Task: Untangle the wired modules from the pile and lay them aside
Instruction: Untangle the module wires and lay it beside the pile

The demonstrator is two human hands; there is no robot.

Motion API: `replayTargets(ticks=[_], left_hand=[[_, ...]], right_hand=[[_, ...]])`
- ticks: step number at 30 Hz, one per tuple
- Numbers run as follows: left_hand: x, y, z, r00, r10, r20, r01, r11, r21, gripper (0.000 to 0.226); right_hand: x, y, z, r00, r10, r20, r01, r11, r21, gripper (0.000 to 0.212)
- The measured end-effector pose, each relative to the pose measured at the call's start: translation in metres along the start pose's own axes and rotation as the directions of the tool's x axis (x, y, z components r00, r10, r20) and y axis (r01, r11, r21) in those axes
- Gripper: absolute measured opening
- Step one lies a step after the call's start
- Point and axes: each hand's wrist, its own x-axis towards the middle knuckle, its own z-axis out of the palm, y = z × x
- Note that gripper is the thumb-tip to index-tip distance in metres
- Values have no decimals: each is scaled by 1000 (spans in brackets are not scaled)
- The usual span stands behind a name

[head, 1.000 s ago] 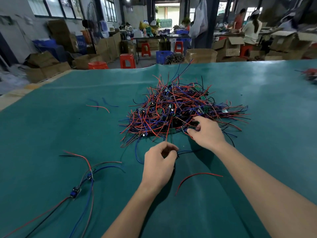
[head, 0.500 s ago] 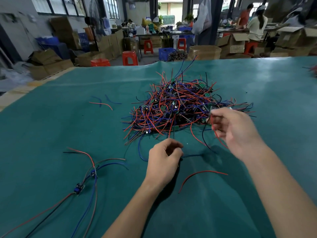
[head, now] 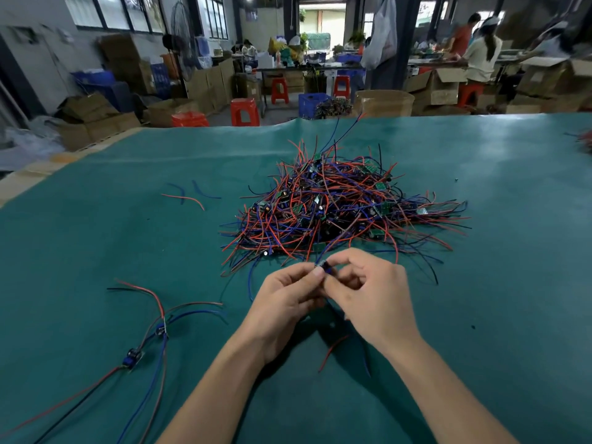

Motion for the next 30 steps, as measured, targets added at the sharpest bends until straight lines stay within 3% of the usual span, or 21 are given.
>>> replayTargets(ticks=[3,5,10,14,18,26,30], left_hand=[[3,2,0,999,-32,-36,27,989,-144,17],[3,3,0,998,-57,-11,54,979,-196,17],[0,3,0,984,-100,148,135,959,-251,22],[-1,1,-1,961,-95,262,163,954,-253,17],[0,-4,-2,963,-124,238,163,975,-153,27],[-2,-4,1,962,-130,241,137,991,-13,26],[-2,-5,3,962,-118,245,104,992,71,17]], right_hand=[[3,-3,-4,970,144,197,-196,941,277,30],[6,-3,-6,955,197,221,-270,886,378,21],[8,2,-9,958,257,127,-285,898,335,8],[8,0,-8,957,237,168,-289,841,457,9],[11,4,-13,956,249,154,-293,812,505,14],[19,21,-25,987,140,-81,-125,978,167,23],[27,31,-43,950,42,-311,-57,998,-41,20]])
